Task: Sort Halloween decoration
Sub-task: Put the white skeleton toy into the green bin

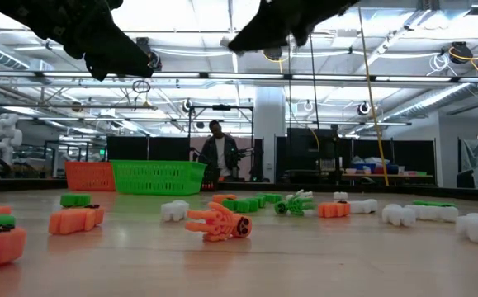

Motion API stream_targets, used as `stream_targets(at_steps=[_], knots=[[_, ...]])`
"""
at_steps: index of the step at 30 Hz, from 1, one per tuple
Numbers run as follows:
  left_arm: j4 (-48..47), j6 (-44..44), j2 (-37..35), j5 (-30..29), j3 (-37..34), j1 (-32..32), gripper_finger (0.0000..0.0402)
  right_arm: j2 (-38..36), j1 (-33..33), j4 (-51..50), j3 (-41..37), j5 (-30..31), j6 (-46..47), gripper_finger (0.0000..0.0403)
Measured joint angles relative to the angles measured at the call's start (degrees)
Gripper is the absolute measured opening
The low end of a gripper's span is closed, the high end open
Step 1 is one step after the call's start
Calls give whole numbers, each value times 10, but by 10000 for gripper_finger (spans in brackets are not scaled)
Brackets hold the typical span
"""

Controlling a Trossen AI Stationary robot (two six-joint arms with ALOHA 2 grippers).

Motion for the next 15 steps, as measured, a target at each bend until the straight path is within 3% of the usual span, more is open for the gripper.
stream_targets(at_steps=[5,8,15], knots=[[-2,0,0,0,0,0,167,0,-73,-7,0,-39,9,9],[-5,0,0,0,0,0,167,0,-107,-8,0,-94,11,9],[-7,10,0,0,0,0,167,0,-152,12,0,-163,20,9]])
